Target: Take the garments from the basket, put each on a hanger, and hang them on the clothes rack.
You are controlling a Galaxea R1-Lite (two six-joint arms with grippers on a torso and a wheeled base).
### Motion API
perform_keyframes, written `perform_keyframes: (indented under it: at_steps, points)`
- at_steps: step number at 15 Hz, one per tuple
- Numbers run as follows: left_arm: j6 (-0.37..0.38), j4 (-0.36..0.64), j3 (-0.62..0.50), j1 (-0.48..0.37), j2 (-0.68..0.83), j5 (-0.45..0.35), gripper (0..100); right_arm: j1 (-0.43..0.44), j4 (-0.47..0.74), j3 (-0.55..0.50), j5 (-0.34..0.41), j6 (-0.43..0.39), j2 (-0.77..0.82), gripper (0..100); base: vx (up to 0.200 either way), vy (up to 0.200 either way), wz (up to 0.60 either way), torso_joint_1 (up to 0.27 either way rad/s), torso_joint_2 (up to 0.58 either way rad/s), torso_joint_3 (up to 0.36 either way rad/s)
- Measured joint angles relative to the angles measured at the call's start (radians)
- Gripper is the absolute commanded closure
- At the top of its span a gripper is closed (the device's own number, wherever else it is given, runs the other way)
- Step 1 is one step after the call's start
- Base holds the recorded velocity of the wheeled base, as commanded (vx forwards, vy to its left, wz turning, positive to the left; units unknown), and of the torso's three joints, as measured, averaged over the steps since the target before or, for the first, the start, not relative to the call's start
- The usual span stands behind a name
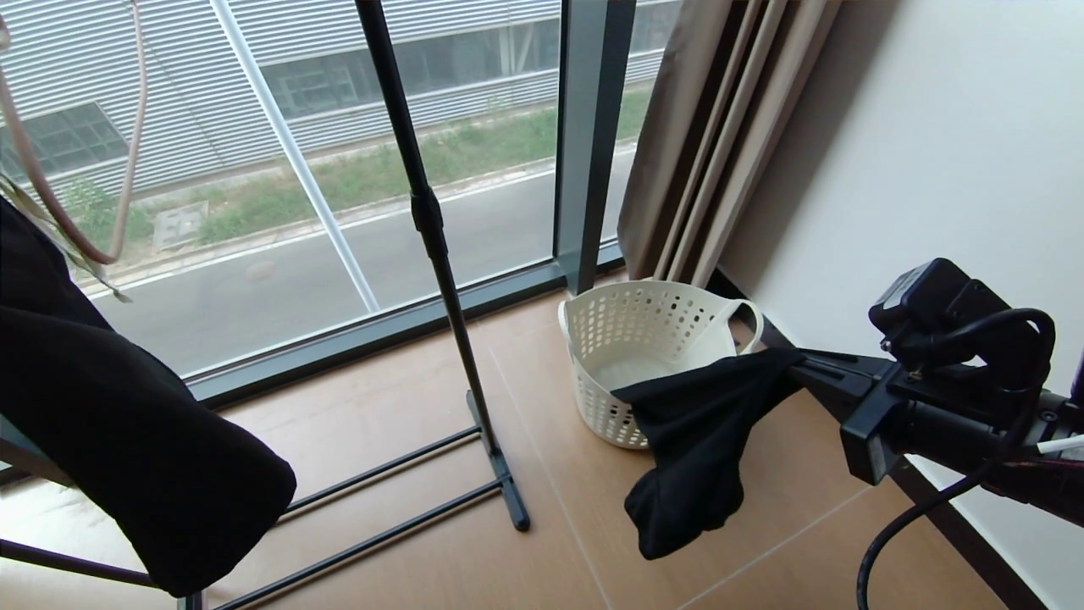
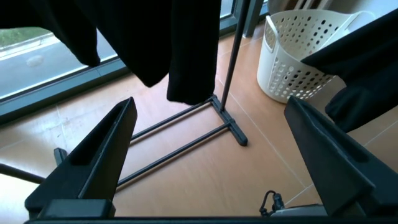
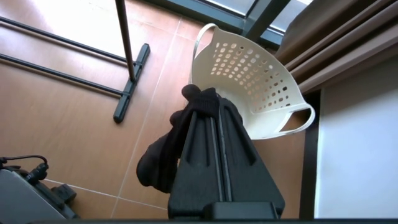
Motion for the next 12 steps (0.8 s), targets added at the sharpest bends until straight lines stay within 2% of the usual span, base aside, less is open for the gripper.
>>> perform_keyframes:
  at_steps: [12]
  points:
    - [0.002, 0.000, 0.000, 0.000, 0.000, 0.000, 0, 0.000, 0.000, 0.006, 0.001, -0.002, -0.017, 100, 0.000, 0.000, 0.00, 0.209, -0.53, -0.128]
